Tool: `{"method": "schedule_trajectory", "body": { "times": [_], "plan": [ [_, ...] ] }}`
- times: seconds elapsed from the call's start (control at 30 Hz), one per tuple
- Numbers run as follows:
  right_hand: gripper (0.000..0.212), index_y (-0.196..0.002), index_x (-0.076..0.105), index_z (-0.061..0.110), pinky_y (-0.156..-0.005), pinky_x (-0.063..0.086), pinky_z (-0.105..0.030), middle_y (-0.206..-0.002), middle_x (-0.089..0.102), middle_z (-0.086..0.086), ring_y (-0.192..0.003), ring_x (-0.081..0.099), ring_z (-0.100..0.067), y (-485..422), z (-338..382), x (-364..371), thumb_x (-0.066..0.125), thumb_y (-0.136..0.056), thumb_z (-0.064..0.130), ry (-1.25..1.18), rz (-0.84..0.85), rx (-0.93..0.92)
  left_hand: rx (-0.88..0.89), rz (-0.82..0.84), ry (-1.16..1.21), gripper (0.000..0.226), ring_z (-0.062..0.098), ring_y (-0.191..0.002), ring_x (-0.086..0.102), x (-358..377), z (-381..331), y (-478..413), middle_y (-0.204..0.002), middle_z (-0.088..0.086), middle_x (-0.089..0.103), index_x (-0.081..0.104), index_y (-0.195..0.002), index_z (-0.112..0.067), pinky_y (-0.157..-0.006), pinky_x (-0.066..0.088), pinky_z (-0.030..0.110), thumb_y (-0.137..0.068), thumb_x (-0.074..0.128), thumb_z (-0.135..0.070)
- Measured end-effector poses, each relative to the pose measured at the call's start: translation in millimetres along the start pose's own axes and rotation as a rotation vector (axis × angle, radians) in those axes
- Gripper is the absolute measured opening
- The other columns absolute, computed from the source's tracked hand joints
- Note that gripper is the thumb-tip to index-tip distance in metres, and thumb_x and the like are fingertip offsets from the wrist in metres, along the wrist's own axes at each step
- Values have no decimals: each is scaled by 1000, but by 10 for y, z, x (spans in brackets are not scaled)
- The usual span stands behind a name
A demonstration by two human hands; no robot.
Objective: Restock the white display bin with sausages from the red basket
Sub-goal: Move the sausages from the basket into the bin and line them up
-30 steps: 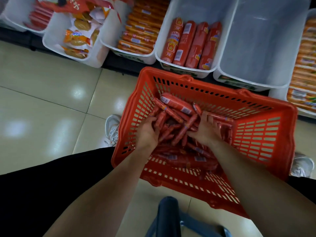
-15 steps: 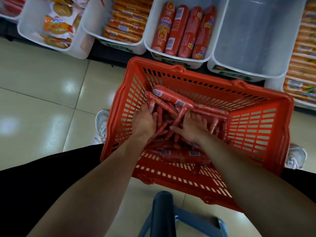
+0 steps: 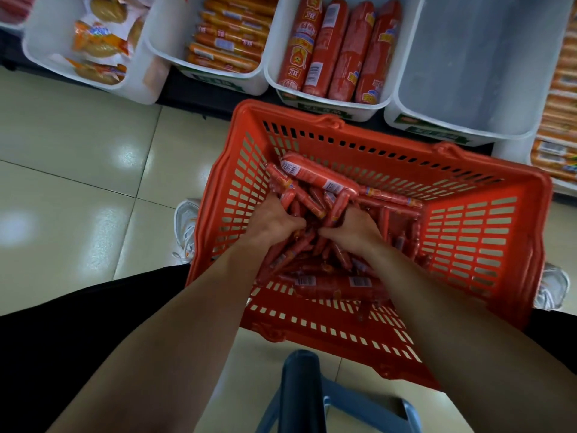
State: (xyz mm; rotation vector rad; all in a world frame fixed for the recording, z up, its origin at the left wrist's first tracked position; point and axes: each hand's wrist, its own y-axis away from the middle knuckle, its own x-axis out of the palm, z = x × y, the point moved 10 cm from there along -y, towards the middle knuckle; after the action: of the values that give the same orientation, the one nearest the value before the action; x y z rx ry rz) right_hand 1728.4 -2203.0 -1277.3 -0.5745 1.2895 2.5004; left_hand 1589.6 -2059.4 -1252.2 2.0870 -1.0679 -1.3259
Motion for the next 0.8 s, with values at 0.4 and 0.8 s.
{"method": "schedule_trajectory", "body": {
  "times": [0.4,0.8],
  "plan": [
    [34,-96,68,17,-65,43,-25,-92,67,3,-84,61,-12,67,-209,-2,85,-73,35,-196,222,168,51,27,102,51,10,-87,71,-211,118,214,-89,-11,75,71,-100,-28,-86,56,35,-60,84,-59],
    [77,-108,66,22,-83,52,-35,-102,69,3,-95,65,-19,171,-394,37,91,-42,52,-99,219,193,29,34,91,43,14,-97,66,-19,167,297,-98,-9,71,69,-115,-23,-87,50,28,-78,81,-41]
  ]
}}
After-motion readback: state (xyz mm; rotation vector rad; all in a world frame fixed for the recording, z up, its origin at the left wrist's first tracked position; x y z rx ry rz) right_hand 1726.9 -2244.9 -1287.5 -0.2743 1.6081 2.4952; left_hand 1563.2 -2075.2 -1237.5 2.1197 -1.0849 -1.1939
